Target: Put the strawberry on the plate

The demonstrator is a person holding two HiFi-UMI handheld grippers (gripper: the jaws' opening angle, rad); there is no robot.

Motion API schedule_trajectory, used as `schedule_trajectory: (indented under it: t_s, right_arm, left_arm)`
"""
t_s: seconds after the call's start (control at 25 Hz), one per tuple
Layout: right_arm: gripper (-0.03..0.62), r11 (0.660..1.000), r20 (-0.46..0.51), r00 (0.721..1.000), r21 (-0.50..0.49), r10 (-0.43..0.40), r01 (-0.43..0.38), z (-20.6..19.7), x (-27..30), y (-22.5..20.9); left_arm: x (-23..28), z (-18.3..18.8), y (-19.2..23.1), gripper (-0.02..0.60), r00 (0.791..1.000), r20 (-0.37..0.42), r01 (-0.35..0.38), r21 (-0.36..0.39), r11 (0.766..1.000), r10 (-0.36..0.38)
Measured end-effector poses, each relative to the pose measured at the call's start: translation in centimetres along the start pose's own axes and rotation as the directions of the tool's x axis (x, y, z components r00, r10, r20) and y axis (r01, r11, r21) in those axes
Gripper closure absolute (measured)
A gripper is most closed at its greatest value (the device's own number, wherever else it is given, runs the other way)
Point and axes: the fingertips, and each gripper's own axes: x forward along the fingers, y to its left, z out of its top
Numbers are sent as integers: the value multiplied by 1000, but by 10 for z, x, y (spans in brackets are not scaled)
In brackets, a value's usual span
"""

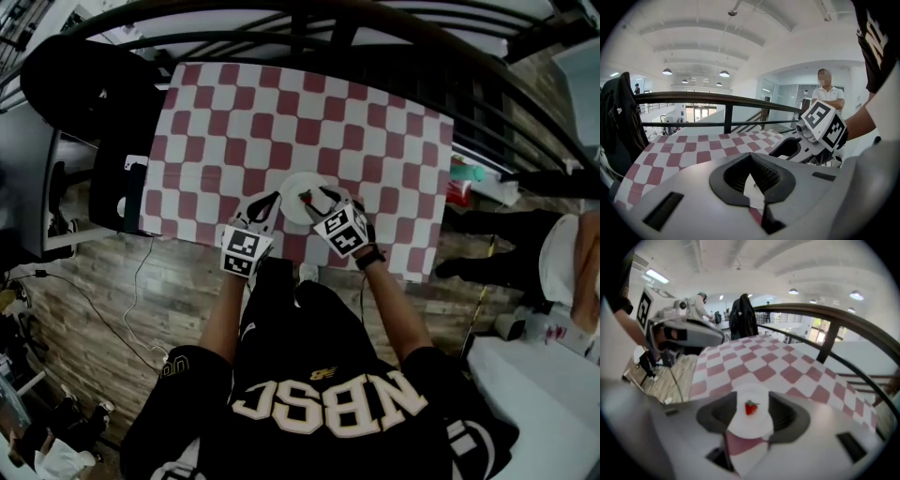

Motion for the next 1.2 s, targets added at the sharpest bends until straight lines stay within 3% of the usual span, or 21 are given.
schedule_trajectory:
  t_s: [0.28, 0.4, 0.52, 0.76, 0.96, 1.2]
  right_arm:
    - [472, 978, 226, 964, 187, -138, 96, 42, -48, -16]
    - [536, 949, 340, 916, 293, -213, 112, 68, -71, -31]
    - [550, 926, 438, 852, 356, -286, 128, 90, -112, -38]
    - [576, 914, 546, 754, 364, -364, 178, 118, -177, -33]
    - [577, 890, 574, 686, 359, -447, 279, 128, -221, -26]
    - [577, 877, 599, 641, 350, -480, 330, 128, -242, -12]
  left_arm:
    - [-25, 38, 7, 567, 987, 135, -87, -11, 996, 88]
    - [-33, 65, 14, 568, 971, 212, -107, -17, 994, 108]
    - [-47, 98, 4, 568, 954, 277, -111, -40, 993, 118]
    - [-78, 144, -20, 568, 917, 369, -142, -59, 988, 154]
    - [-99, 160, -33, 568, 888, 404, -213, -56, 976, 217]
    - [-116, 174, -47, 568, 859, 451, -251, -42, 967, 243]
